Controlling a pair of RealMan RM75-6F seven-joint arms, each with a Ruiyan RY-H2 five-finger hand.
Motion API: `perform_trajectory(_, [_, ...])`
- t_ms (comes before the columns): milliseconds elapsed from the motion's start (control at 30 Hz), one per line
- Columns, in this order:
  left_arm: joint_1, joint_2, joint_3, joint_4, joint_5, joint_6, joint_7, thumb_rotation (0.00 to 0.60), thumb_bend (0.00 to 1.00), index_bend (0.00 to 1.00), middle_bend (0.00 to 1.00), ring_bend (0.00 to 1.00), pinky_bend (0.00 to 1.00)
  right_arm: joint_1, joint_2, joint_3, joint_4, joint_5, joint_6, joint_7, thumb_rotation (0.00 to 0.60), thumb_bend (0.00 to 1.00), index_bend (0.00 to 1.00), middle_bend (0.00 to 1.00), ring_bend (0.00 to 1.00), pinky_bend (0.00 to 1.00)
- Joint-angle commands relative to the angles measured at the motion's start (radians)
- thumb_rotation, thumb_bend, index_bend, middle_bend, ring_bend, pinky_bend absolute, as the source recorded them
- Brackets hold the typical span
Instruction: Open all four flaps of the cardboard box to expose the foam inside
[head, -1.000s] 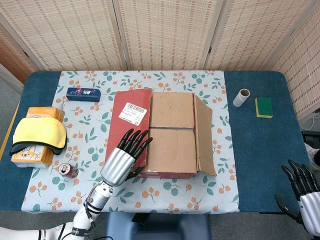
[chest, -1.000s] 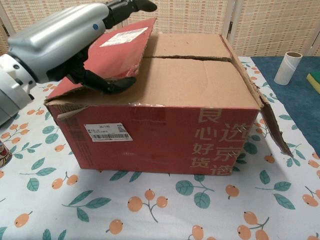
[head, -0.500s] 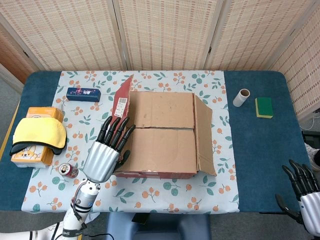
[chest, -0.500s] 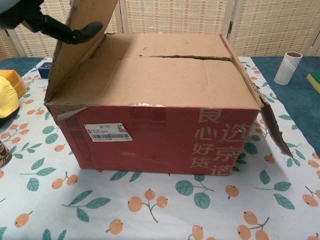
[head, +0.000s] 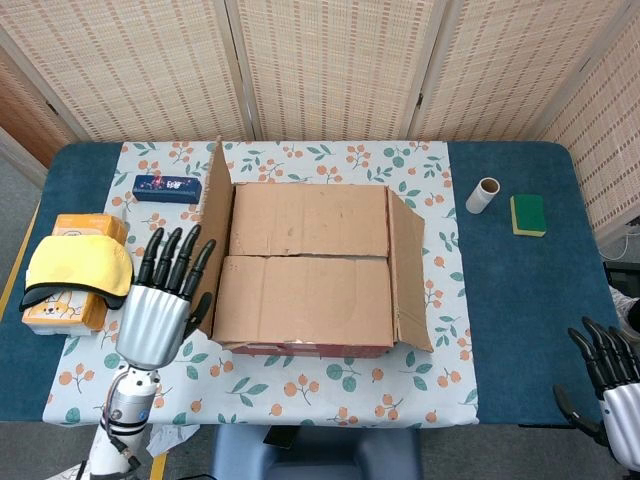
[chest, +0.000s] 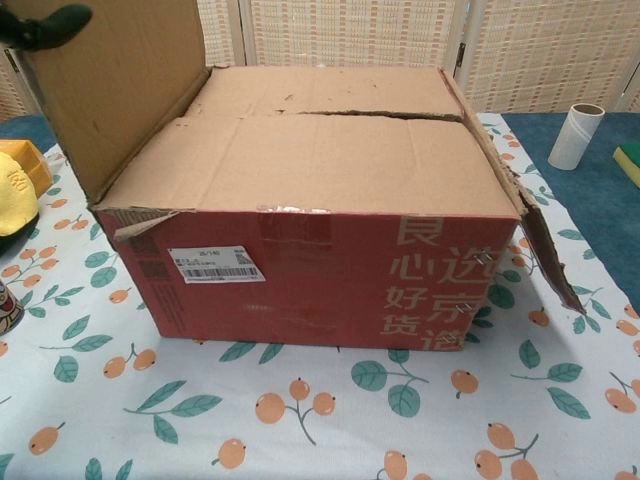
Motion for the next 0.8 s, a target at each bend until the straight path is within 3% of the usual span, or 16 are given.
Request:
perform_trajectory(33, [0.052,0.068,0.006,0.006,-0.066,0.030,-0.009,0.600,0.41,0.00,0.00,0.00,0.00,-0.001,-0.005,0.001,0.002,-0.003,0.002,-0.009,0.600,0.43,0.00,0.00,0.00,0.00])
perform_trajectory(200, [0.110,0.161,0.016,0.038,-0.135,0.039,-0.160,0.600,0.41,0.00,0.00,0.00,0.00,0.013,-0.010,0.008,-0.007,0.020,-0.037,-0.027,0.600,0.43,0.00,0.00,0.00,0.00])
perform_trajectory(367, [0.147,0.259,0.046,0.038,-0.189,-0.017,-0.375,0.600,0.41,0.00,0.00,0.00,0.00,0.036,-0.019,0.023,-0.015,0.042,-0.077,-0.040,0.600,0.43,0.00,0.00,0.00,0.00])
perform_trajectory(533, [0.198,0.404,0.157,0.002,-0.210,-0.128,-0.542,0.600,0.41,0.00,0.00,0.00,0.01,0.096,-0.032,0.026,0.028,-0.013,-0.122,-0.014,0.600,0.43,0.00,0.00,0.00,0.00])
perform_trajectory(800, [0.292,0.346,0.229,0.213,-0.023,0.013,-0.712,0.600,0.41,0.00,0.00,0.00,0.00,0.193,0.084,0.066,-0.133,-0.013,-0.234,-0.096,0.600,0.43,0.00,0.00,0.00,0.00])
